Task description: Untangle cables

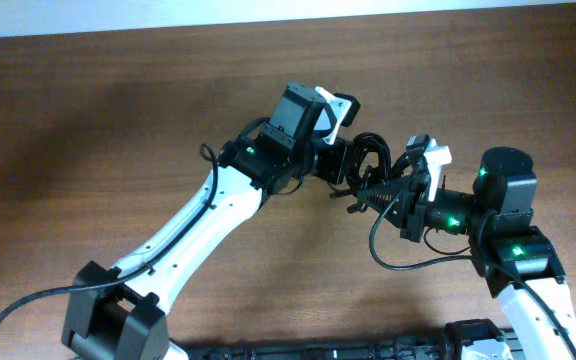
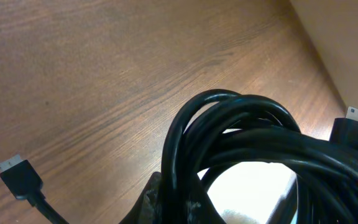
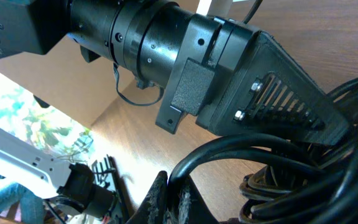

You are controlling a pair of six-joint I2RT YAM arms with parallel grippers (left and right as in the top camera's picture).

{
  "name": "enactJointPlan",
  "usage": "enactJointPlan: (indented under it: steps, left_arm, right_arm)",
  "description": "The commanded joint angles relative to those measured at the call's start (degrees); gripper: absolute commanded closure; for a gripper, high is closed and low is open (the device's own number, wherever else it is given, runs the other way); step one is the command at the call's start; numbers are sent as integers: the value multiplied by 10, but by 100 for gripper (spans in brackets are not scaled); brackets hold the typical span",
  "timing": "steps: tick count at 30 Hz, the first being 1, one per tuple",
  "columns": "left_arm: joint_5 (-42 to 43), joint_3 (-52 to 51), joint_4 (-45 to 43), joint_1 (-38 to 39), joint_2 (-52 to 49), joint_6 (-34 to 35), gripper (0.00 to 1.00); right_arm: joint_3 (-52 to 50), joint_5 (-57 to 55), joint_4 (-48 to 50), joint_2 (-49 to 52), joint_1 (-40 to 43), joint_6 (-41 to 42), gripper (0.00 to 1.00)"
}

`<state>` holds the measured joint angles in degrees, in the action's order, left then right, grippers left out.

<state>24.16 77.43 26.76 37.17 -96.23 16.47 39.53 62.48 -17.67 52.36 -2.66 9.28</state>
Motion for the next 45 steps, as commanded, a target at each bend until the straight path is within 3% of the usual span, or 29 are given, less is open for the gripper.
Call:
enactJointPlan:
  steps: [1,8,17,21,22,23,24,26,29,34,45]
  left_arm:
    - [-66,8,3,2,8,-46,100]
    - [-172,8,3,2,8,-55,100]
    - [-172,8,13,2,8,-158,100]
    - [-171,8,16,2,8,-161,100]
    - [-171,8,18,2,8,-161,100]
    - [-172,8,20,2,8,-161,100]
    - [-171,8,21,2,8,-161,100]
    - [-171,8,23,2,8,-161,100]
    - [-171,8,29,2,12,-158,100]
    - [-172,8,28,2,46,-147,100]
    - [-236,8,28,-17,118,-3,100]
  right_arm:
    - [14,53,19,-6,1,18,96]
    - [14,52,21,-6,1,22,96]
    - [14,52,61,-6,2,82,96]
    - [14,31,61,-6,2,89,96]
    - [14,12,58,-6,2,100,84]
    - [14,5,55,-6,2,99,50]
    - [14,-2,50,-6,2,99,37]
    - [14,-16,40,-6,2,99,24]
    - [14,-51,18,-6,2,99,18]
    - [14,-82,-5,-6,2,96,17]
    - [14,-167,-53,-6,2,97,16]
